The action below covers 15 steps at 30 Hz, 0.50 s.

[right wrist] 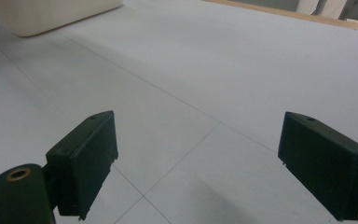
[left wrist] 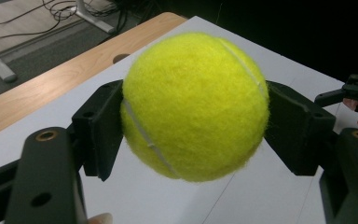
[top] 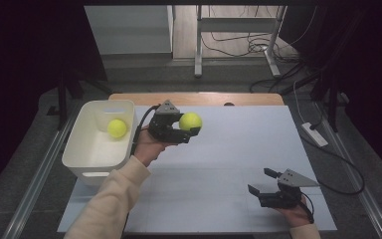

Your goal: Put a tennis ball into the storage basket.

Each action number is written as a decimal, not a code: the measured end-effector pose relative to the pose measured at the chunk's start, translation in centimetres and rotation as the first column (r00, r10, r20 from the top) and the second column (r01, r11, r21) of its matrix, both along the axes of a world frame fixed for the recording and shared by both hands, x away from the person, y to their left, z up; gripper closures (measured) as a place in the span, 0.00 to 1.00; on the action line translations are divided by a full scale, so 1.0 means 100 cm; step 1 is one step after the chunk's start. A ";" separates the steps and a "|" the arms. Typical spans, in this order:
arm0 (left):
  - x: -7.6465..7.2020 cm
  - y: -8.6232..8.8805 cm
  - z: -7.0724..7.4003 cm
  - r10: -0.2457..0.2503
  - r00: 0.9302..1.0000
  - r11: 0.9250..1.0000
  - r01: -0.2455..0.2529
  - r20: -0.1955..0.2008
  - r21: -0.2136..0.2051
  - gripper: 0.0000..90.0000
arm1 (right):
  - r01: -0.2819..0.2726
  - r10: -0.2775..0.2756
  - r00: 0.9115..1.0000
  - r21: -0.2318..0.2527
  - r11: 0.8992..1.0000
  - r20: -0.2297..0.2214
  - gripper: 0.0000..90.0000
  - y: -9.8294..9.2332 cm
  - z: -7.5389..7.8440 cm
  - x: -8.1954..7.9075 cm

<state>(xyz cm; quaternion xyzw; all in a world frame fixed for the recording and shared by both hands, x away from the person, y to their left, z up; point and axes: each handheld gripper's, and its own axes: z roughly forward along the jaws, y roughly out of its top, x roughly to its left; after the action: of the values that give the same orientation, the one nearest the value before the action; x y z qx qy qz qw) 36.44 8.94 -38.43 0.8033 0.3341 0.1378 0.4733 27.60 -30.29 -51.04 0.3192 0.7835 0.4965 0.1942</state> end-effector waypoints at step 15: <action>-0.009 0.022 0.006 0.039 0.999 0.999 -0.039 0.023 -0.010 0.30 | 0.001 -0.001 1.000 0.001 1.000 -0.001 0.13 0.000 0.000 0.000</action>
<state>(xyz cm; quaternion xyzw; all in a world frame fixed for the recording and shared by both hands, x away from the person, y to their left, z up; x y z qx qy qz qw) 35.58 11.18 -37.83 0.7927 0.3449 0.1546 0.4783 27.60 -30.25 -51.02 0.3198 0.7832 0.4965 0.1942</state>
